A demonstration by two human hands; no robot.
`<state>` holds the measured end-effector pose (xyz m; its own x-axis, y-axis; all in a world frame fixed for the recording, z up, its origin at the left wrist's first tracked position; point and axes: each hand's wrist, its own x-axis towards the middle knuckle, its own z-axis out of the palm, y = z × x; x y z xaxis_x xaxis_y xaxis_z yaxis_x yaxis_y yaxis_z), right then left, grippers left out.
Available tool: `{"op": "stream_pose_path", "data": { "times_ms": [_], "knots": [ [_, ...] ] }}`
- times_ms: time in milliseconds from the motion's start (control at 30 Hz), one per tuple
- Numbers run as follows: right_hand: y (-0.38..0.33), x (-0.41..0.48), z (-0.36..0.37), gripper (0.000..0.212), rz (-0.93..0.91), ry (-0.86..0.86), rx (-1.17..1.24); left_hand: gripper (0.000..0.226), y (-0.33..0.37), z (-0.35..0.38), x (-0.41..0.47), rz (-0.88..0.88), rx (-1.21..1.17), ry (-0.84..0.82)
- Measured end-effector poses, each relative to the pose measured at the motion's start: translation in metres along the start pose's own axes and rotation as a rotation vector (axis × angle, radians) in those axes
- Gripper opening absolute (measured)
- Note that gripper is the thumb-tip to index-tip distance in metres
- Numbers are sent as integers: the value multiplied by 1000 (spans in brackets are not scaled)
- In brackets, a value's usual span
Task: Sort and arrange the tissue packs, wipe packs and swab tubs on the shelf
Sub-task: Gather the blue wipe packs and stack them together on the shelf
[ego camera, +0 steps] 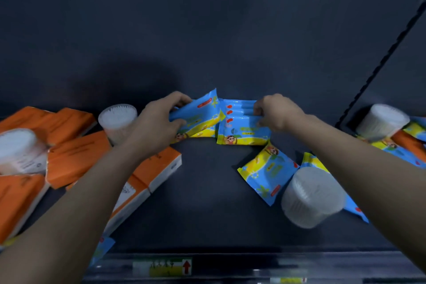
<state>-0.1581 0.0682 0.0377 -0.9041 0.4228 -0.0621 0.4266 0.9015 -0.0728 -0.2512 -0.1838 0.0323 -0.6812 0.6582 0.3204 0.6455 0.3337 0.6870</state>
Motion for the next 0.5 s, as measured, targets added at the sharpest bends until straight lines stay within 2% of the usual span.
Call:
{"op": "stream_pose_path", "data": {
  "times_ms": [167,333,500],
  "knots": [
    [9,0,-2,28,-27,-19,-30,37,1,13,16,-3,103,-64],
    [8,-1,-4,19,-101,-41,-58,40,-8,21,27,-61,321,-191],
    [7,1,-5,13,-123,-28,-76,41,-19,31,39,-59,460,-208]
  ]
}}
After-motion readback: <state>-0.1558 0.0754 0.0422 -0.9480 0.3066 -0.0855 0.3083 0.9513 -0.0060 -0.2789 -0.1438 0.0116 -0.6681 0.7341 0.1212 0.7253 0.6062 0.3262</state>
